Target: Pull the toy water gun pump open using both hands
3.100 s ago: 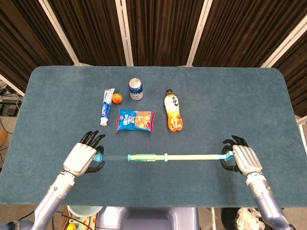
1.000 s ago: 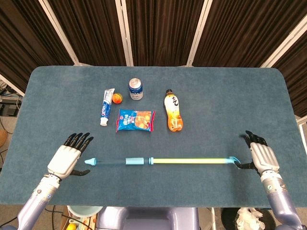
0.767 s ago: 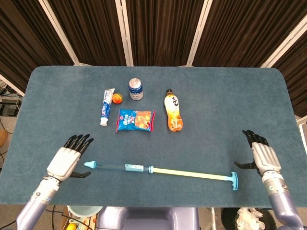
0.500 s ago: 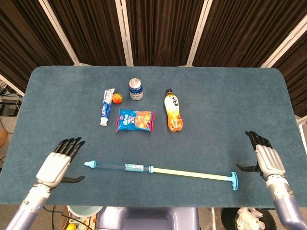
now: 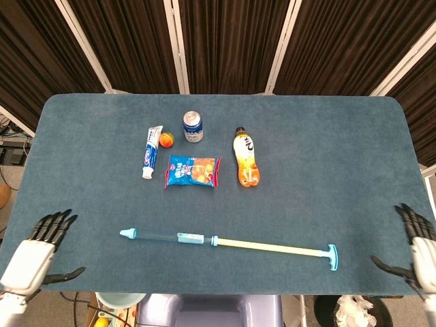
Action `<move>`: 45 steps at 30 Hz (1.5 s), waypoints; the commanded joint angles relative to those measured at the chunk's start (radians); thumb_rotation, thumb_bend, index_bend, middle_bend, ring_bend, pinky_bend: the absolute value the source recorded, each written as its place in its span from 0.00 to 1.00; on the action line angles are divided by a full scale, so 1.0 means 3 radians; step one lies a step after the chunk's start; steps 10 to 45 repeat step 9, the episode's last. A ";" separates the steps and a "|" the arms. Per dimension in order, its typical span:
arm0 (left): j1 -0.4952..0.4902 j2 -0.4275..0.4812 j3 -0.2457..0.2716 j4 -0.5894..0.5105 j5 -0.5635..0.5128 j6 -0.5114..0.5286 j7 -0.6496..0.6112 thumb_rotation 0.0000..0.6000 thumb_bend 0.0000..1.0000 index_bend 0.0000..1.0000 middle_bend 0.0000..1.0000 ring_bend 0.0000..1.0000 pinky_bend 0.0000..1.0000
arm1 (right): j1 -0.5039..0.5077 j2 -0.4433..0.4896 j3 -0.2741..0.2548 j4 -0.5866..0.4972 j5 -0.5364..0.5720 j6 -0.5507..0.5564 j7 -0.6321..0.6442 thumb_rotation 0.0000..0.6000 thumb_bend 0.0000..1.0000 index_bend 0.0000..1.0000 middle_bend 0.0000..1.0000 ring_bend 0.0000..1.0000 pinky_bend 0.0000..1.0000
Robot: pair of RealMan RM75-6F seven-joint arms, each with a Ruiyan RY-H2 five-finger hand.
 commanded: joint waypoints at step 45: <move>0.0290 0.0167 0.0091 0.0320 0.0208 0.0288 -0.0386 1.00 0.07 0.00 0.00 0.00 0.02 | -0.0521 -0.0124 -0.0234 0.0974 -0.0357 0.0432 0.0596 1.00 0.18 0.01 0.00 0.00 0.00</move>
